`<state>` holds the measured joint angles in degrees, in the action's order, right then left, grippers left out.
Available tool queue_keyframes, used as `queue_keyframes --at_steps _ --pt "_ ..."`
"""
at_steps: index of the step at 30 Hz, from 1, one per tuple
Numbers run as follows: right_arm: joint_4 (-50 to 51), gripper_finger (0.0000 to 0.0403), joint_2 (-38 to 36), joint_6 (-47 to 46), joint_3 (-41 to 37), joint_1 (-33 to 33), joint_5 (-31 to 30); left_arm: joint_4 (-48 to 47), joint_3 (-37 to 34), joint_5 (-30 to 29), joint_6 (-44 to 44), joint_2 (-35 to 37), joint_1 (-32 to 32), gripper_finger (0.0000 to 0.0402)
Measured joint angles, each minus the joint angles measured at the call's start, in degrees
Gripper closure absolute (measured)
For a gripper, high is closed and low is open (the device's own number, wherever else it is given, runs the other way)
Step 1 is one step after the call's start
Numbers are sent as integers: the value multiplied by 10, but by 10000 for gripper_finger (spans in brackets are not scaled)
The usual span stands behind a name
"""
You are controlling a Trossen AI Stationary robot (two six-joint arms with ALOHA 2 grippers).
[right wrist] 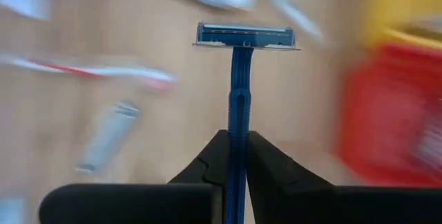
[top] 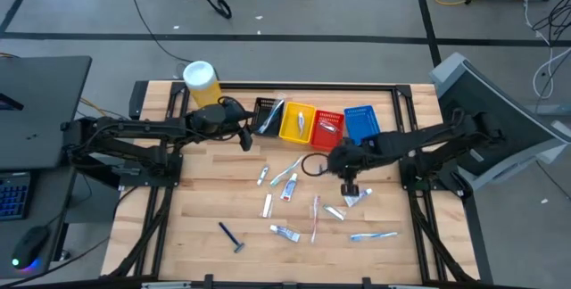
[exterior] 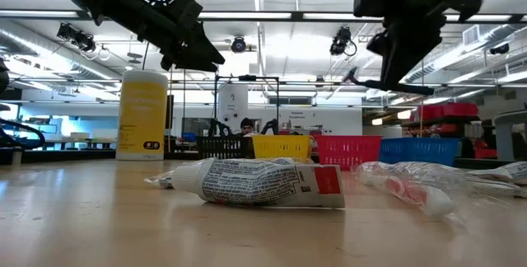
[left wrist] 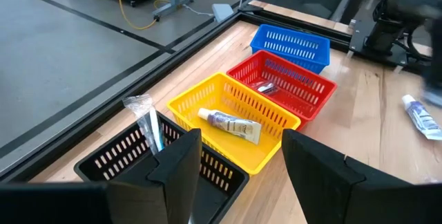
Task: Pick & Place Travel size toiletries
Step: Put the blue razor into the blue bin, then put the green toothbrush into black bin
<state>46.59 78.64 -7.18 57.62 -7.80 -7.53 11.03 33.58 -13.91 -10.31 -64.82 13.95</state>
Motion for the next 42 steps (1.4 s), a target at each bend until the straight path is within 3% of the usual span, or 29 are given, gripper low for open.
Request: queue_keyframes --at_steps 4,7,9,14,21,25,34,42 --pt "92 369 -12 -58 10 15 -170 0 0 0 0 0 0 191" --pt "103 369 -22 -139 -7 41 -315 0 0 0 0 0 0 191" --pt "110 368 -25 -179 -19 67 -364 0 0 0 0 0 0 191" --pt "107 368 -26 -227 -57 150 -321 0 0 2 -1 0 0 191" --pt "-9 367 -26 -212 -136 249 -285 0 0 2 -2 0 0 191" --pt "-33 355 -26 -199 -161 291 -218 0 0 1 -2 0 0 191" --pt "-106 298 -26 -140 -186 315 -205 0 0 0 0 0 0 191" --pt "-131 291 -26 -106 -144 288 -219 1 0 4 -4 0 0 191"
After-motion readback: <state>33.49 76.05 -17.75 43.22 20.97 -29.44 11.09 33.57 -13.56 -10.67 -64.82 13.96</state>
